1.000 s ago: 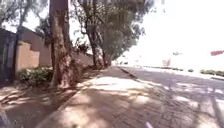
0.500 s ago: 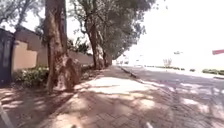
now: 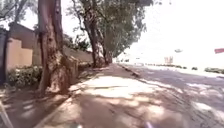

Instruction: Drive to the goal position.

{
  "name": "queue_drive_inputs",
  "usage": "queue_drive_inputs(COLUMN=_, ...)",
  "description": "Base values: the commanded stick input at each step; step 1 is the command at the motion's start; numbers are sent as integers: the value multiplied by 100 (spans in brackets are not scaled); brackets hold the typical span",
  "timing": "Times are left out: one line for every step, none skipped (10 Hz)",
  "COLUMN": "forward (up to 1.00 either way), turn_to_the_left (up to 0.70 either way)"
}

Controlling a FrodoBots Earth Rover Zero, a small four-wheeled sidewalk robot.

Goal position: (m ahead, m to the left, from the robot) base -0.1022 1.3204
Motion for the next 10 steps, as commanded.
queue_drive_inputs(forward=70, turn_to_the_left=0)
queue_drive_inputs(forward=70, turn_to_the_left=0)
queue_drive_inputs(forward=70, turn_to_the_left=0)
queue_drive_inputs(forward=70, turn_to_the_left=0)
queue_drive_inputs(forward=70, turn_to_the_left=0)
queue_drive_inputs(forward=70, turn_to_the_left=0)
queue_drive_inputs(forward=70, turn_to_the_left=0)
queue_drive_inputs(forward=70, turn_to_the_left=0)
queue_drive_inputs(forward=70, turn_to_the_left=0)
queue_drive_inputs(forward=70, turn_to_the_left=0)
